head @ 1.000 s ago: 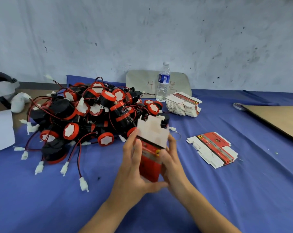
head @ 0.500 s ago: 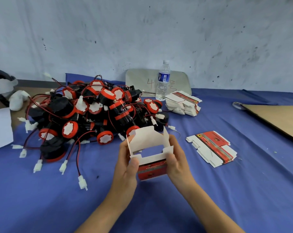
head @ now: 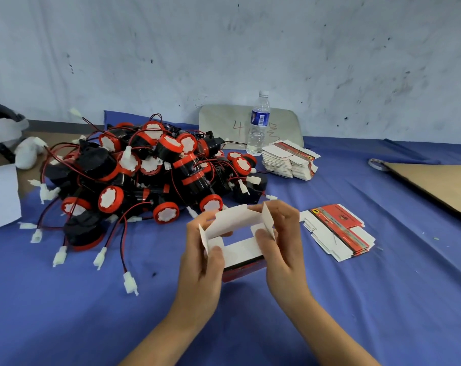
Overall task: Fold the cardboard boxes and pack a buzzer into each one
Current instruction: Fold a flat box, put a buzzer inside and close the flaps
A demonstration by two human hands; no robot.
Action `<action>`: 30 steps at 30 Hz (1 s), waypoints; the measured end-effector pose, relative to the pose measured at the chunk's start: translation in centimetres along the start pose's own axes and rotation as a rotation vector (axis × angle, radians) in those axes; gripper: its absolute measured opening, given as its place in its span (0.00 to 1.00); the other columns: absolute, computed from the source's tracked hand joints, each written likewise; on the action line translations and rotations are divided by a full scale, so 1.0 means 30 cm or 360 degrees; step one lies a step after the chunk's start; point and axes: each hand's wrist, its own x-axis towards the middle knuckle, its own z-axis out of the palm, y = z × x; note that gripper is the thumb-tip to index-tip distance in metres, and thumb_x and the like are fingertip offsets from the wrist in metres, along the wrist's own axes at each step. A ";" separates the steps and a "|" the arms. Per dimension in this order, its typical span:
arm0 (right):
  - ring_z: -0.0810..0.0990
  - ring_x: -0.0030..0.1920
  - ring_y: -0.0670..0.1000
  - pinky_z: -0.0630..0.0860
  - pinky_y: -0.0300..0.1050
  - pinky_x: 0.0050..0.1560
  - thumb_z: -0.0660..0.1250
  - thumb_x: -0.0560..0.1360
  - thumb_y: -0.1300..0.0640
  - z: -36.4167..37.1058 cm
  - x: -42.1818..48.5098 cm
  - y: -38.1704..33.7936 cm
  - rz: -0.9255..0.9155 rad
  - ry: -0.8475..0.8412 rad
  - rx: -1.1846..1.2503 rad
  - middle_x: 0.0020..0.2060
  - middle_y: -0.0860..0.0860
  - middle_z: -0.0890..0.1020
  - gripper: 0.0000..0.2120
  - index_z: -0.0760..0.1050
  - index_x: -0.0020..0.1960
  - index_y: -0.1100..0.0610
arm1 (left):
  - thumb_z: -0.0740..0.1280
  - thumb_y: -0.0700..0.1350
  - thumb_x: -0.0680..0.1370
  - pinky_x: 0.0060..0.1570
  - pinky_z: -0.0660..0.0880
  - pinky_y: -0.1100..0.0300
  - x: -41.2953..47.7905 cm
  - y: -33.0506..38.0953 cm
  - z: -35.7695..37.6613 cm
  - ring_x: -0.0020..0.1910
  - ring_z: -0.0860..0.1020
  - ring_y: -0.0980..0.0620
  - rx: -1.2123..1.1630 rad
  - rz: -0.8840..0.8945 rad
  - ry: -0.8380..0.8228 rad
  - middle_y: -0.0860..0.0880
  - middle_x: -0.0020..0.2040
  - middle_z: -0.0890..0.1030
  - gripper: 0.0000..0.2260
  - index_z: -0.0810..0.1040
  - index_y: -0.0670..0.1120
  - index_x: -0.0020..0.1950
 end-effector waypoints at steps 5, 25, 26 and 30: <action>0.78 0.57 0.51 0.77 0.50 0.52 0.63 0.79 0.53 0.004 -0.006 0.019 -0.0289 0.0106 -0.0225 0.54 0.53 0.79 0.06 0.74 0.56 0.49 | 0.54 0.38 0.73 0.45 0.74 0.72 0.003 -0.006 0.002 0.53 0.76 0.65 0.0020 0.0006 0.0016 0.71 0.55 0.75 0.31 0.62 0.68 0.69; 0.80 0.42 0.46 0.72 0.33 0.42 0.60 0.75 0.47 0.019 0.001 -0.013 0.0229 0.0042 0.0020 0.41 0.45 0.83 0.11 0.79 0.40 0.47 | 0.57 0.66 0.78 0.61 0.67 0.70 0.022 -0.026 -0.016 0.70 0.69 0.57 0.0426 0.0388 -0.0042 0.55 0.69 0.71 0.18 0.70 0.64 0.66; 0.80 0.42 0.46 0.72 0.33 0.42 0.60 0.75 0.46 0.020 0.001 -0.014 0.0246 0.0042 0.0016 0.41 0.45 0.83 0.11 0.80 0.39 0.45 | 0.57 0.67 0.78 0.59 0.69 0.70 0.021 -0.027 -0.015 0.69 0.70 0.57 0.0443 0.0385 -0.0047 0.52 0.68 0.71 0.18 0.72 0.62 0.64; 0.81 0.47 0.46 0.73 0.35 0.45 0.59 0.75 0.46 0.010 0.004 -0.011 0.0228 -0.0016 0.0023 0.46 0.45 0.82 0.14 0.82 0.41 0.49 | 0.58 0.69 0.76 0.52 0.74 0.68 0.018 -0.023 -0.013 0.63 0.74 0.56 0.0334 0.0291 -0.0044 0.51 0.64 0.73 0.20 0.77 0.57 0.55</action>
